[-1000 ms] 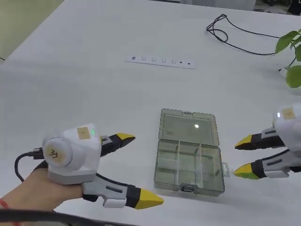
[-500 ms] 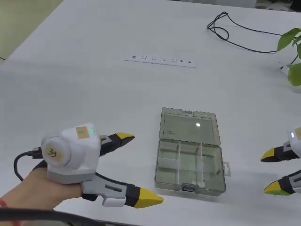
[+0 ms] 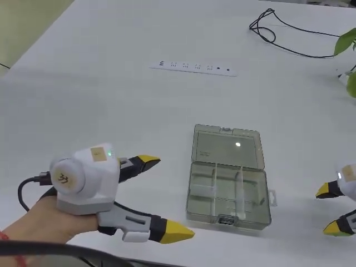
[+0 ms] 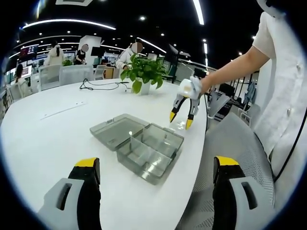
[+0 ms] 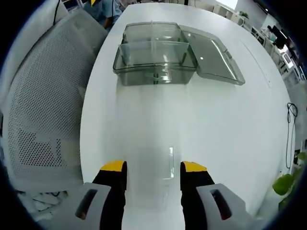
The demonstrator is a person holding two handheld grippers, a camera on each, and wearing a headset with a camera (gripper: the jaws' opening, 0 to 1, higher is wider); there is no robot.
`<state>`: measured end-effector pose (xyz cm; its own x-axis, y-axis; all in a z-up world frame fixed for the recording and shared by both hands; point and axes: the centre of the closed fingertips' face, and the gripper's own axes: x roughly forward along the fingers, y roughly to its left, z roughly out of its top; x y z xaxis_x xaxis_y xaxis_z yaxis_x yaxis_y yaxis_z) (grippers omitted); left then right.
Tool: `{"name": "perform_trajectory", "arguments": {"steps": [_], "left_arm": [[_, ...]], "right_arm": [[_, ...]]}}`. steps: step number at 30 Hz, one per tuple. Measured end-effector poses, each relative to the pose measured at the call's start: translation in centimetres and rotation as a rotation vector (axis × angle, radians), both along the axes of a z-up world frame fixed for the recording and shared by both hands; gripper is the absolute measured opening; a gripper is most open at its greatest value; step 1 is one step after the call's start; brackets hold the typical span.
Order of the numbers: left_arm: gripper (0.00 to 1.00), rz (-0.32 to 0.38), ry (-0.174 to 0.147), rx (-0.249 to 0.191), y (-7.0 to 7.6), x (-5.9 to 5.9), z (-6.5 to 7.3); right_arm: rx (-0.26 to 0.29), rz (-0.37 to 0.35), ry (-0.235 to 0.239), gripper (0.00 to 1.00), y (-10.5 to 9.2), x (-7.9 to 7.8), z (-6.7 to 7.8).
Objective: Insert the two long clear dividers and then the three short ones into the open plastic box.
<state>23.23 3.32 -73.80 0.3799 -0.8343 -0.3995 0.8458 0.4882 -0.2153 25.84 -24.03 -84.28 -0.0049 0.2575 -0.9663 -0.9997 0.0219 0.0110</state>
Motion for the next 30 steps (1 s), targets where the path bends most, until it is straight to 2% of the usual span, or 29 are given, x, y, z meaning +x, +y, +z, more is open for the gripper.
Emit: {"name": "perform_trajectory", "arguments": {"steps": [3, 8, 11, 16, 30], "left_arm": [[1.0, 0.0, 0.001, -0.001, -0.06, 0.04, 0.01], [1.0, 0.001, -0.001, -0.005, -0.12, 0.15, 0.16], [1.0, 0.002, -0.002, -0.006, -0.07, 0.17, 0.18], [1.0, 0.004, 0.001, -0.008, -0.11, 0.09, 0.17], [1.0, 0.009, 0.001, -0.015, 0.02, 0.0, 0.36]], "right_arm": [[-0.008, 0.008, 0.003, 0.43, -0.6, 0.51, -0.71], [-0.025, 0.019, 0.0, 0.42, -0.46, 0.26, -0.89], [-0.034, 0.032, -0.019, 0.39, -0.48, 0.44, -0.81], [-0.036, 0.034, -0.023, 0.33, -0.3, 0.28, -0.69], [-0.034, 0.015, -0.042, 0.33, -0.04, 0.19, -0.32]]}}
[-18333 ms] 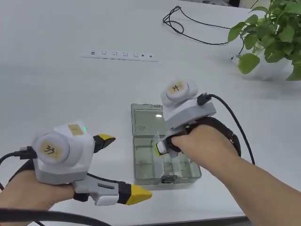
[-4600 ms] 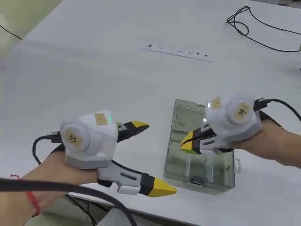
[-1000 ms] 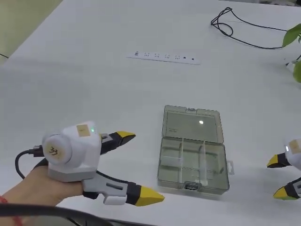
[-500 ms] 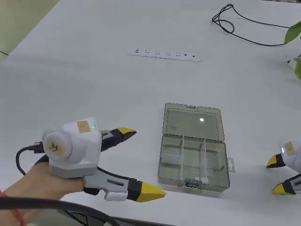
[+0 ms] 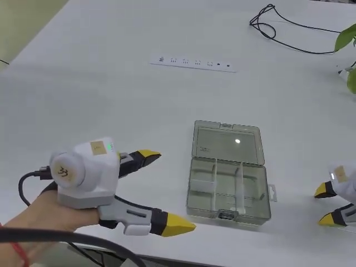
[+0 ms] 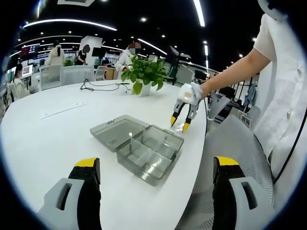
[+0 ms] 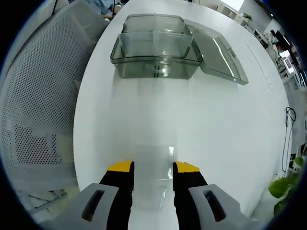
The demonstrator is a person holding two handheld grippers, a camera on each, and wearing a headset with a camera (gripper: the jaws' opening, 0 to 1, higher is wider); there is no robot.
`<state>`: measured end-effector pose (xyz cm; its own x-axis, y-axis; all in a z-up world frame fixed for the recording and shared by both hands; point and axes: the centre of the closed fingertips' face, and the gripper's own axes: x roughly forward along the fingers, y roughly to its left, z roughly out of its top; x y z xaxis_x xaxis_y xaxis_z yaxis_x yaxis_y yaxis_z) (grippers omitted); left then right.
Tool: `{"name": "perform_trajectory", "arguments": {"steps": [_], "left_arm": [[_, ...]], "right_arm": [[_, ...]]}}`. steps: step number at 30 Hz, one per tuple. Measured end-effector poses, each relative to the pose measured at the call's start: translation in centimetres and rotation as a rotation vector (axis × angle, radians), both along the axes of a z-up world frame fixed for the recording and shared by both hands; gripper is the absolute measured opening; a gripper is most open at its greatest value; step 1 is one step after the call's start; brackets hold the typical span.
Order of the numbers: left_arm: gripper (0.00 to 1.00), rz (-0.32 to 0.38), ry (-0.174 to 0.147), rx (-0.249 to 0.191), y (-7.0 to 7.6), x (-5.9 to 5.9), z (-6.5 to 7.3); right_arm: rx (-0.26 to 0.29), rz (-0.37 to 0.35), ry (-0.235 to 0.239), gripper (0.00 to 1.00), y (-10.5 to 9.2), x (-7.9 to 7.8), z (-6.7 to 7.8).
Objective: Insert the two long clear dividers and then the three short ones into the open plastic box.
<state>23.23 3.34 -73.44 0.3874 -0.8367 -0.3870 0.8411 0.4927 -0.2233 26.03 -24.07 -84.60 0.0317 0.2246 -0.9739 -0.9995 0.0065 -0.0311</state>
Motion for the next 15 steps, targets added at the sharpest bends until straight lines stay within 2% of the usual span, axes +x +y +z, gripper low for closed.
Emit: {"name": "perform_trajectory", "arguments": {"steps": [8, 15], "left_arm": [[0.99, 0.006, 0.002, -0.016, 0.0, 0.0, 0.4], [0.96, 0.025, 0.019, -0.057, -0.7, 0.5, 1.4]], "right_arm": [[0.04, -0.02, -0.032, 0.33, 1.0, 0.1, 1.5], [0.097, -0.01, -0.115, 0.33, 3.5, 0.4, 4.8]]}}
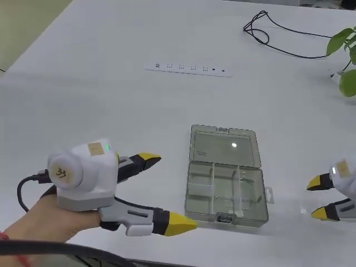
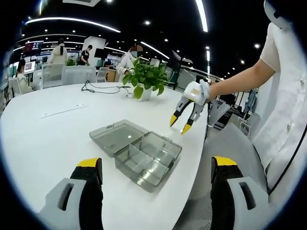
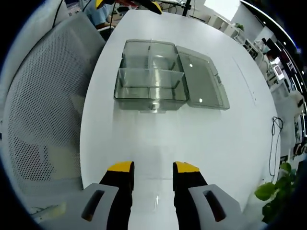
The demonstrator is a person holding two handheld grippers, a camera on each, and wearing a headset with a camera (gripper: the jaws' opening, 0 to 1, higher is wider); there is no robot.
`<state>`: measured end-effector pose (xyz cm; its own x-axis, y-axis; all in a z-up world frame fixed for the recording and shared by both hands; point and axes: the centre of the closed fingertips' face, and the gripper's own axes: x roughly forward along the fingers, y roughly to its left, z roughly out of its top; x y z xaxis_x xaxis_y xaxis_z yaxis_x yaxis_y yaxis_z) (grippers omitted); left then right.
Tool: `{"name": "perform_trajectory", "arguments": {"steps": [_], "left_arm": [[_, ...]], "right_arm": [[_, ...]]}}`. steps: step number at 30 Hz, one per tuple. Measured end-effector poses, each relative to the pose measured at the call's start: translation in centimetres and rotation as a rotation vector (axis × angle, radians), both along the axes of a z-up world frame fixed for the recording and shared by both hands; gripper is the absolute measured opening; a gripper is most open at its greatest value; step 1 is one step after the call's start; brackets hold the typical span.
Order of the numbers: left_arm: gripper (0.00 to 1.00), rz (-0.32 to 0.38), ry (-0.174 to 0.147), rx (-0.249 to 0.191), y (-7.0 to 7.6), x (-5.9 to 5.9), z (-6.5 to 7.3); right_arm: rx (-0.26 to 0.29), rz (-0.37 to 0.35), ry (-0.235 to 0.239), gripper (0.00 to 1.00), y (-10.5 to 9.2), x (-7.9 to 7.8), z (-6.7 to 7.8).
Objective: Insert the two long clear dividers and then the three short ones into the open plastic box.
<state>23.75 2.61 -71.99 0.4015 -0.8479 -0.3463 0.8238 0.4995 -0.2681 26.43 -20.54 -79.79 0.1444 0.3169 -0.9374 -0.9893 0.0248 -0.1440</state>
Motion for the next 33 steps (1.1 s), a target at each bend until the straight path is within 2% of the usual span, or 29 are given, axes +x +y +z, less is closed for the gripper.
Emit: {"name": "perform_trajectory", "arguments": {"steps": [3, 5, 10, 11, 14, 15, 19, 21, 24, 25, 27, 32, 33], "left_arm": [[0.93, 0.02, 0.025, -0.038, -0.5, 0.5, 0.6], [0.91, 0.029, 0.031, -0.066, -0.9, 0.8, 1.2], [0.85, 0.036, 0.053, -0.097, -2.0, 1.4, 2.2], [0.83, 0.04, 0.071, -0.106, -2.3, 1.5, 2.4], [0.79, 0.043, 0.094, -0.143, -3.1, 1.6, 3.1], [0.78, 0.043, 0.112, -0.169, -3.7, 1.6, 3.5], [0.71, 0.051, 0.167, -0.219, -4.7, 1.7, 4.0], [0.69, 0.058, 0.206, -0.235, -5.1, 1.8, 4.0], [0.66, 0.061, 0.23, -0.257, -5.6, 1.8, 4.3], [0.63, 0.062, 0.241, -0.265, -5.7, 1.8, 4.3], [0.59, 0.066, 0.288, -0.293, -6.1, 1.7, 4.5], [0.5, 0.069, 0.334, -0.341, -6.8, 1.6, 4.9], [0.48, 0.072, 0.353, -0.351, -7.0, 1.6, 4.9]], "right_arm": [[0.022, 0.0, -0.028, 0.33, 1.2, 0.1, 1.4], [0.037, 0.002, -0.043, 0.33, 2.2, 0.0, 2.4], [0.067, 0.022, -0.089, 0.33, 4.5, -0.2, 4.7], [0.076, 0.022, -0.096, 0.33, 4.8, -0.1, 5.0], [0.104, 0.026, -0.112, 0.33, 6.0, -0.2, 6.0], [0.111, 0.029, -0.122, 0.33, 6.8, -0.3, 6.7], [0.124, 0.043, -0.151, 0.33, 8.4, -0.6, 8.3], [0.128, 0.048, -0.161, 0.33, 9.1, -0.7, 8.8], [0.135, 0.059, -0.178, 0.33, 10.2, -1.0, 9.7], [0.137, 0.063, -0.18, 0.33, 10.4, -1.1, 9.9], [0.138, 0.069, -0.188, 0.33, 11.0, -1.2, 10.3], [0.148, 0.083, -0.2, 0.33, 12.1, -1.7, 11.1], [0.153, 0.082, -0.201, 0.33, 12.4, -1.7, 11.2]]}}
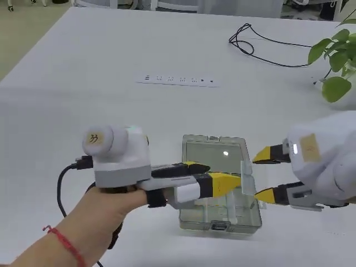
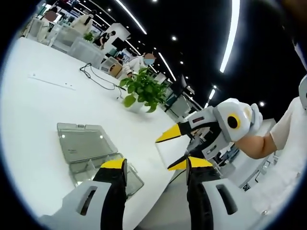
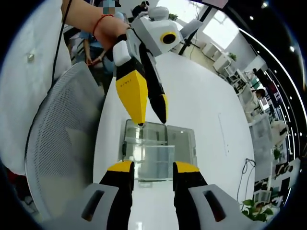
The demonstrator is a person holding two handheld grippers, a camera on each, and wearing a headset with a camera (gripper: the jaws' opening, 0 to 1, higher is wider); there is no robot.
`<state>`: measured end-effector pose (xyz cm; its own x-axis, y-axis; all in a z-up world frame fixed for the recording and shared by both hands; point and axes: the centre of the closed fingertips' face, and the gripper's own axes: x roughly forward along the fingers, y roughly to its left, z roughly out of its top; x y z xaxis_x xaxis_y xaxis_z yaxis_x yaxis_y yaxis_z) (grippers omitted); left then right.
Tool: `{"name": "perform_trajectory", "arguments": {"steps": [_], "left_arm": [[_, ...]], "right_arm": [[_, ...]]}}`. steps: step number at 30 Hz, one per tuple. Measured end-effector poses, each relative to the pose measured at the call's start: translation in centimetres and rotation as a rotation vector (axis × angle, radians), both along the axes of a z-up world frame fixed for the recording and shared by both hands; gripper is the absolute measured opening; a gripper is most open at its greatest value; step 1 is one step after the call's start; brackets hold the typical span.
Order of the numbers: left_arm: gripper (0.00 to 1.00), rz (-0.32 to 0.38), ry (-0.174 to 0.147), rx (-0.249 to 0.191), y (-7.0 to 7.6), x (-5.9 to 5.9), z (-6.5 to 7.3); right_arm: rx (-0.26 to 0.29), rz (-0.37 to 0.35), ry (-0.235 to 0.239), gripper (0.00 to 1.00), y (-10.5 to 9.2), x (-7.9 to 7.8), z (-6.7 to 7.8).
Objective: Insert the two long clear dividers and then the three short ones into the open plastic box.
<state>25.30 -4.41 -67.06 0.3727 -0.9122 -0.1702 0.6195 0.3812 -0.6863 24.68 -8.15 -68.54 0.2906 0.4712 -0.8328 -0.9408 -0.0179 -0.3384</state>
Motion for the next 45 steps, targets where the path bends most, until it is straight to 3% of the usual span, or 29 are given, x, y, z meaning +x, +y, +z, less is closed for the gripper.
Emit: {"name": "perform_trajectory", "arguments": {"steps": [6, 13, 20, 26, 35, 45], "left_arm": [[0.37, -0.016, 0.053, -0.036, -1.2, -0.4, 0.0], [0.29, -0.035, 0.082, -0.043, -2.1, -1.0, -0.2], [0.14, -0.046, 0.111, -0.06, -2.6, -1.4, -0.2], [0.04, -0.042, 0.117, -0.063, -2.5, -1.3, -0.3], [0.0, -0.046, 0.13, -0.066, -2.6, -1.4, -0.4], [0.0, -0.02, 0.17, -0.094, -2.4, -1.4, -0.6]], "right_arm": [[0.016, 0.009, -0.006, 0.33, 1.1, -0.5, 0.6], [0.023, 0.013, -0.01, 0.33, 1.8, -0.8, 1.0], [0.02, 0.02, -0.017, 0.33, 2.1, -1.1, 1.1], [0.019, 0.024, -0.015, 0.33, 2.3, -1.3, 1.1], [0.008, 0.029, -0.02, 0.33, 2.3, -1.3, 1.0], [0.013, 0.035, -0.029, 0.33, 2.4, -1.3, 1.0]]}}
